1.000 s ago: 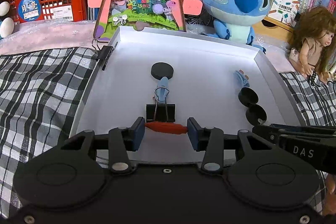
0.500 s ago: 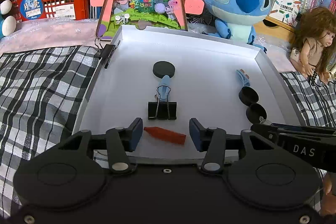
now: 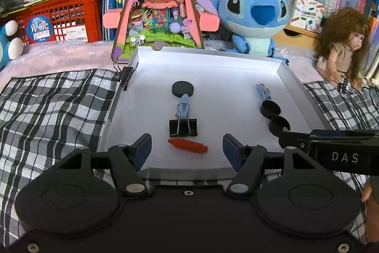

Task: Organize rigid objects
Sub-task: 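Open the left tool to drop the orange stick while the right tool releases the lid, then lift both tools out of the box and move back over the cloth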

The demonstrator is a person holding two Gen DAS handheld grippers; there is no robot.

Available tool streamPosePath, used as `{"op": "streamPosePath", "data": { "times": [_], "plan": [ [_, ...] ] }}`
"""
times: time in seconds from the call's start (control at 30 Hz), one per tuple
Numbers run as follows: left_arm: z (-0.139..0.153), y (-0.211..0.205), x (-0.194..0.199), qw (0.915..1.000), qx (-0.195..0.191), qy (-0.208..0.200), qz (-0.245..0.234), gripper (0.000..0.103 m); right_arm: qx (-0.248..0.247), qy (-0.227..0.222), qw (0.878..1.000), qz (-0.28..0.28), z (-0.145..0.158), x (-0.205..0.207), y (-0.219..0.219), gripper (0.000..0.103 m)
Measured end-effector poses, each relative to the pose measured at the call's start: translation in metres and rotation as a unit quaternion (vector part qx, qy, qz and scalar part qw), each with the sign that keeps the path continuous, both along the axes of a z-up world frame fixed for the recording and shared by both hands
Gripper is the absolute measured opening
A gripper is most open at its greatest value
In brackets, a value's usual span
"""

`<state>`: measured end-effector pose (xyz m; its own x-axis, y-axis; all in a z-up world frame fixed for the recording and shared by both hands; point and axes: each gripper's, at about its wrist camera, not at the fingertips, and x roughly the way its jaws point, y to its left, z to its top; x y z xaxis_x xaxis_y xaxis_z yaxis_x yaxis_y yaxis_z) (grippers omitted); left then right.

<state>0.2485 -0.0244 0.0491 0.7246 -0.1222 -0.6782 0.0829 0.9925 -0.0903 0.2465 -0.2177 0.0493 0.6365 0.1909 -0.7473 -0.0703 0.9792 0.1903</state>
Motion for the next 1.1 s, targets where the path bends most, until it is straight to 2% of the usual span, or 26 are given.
{"op": "streamPosePath", "data": {
  "times": [0.27,0.5,0.93,1.1],
  "plan": [
    [0.009,0.008,-0.025,0.9997,-0.006,-0.023,-0.007,0.067,-0.007,-0.028,0.999,0.013,0.012,-0.02,0.003,0.084],
    [0.012,0.009,-0.05,0.9988,0.001,-0.046,-0.018,0.069,0.003,-0.047,0.999,0.019,0.019,-0.041,0.0,0.086],
    [0.012,0.004,-0.104,0.9948,0.009,-0.084,-0.057,0.072,-0.007,-0.088,0.995,0.045,0.025,-0.089,0.003,0.088],
    [0.005,0.003,-0.128,0.9934,0.014,-0.086,-0.075,0.072,-0.019,-0.103,0.993,0.055,0.023,-0.112,0.003,0.088]
  ]
}}
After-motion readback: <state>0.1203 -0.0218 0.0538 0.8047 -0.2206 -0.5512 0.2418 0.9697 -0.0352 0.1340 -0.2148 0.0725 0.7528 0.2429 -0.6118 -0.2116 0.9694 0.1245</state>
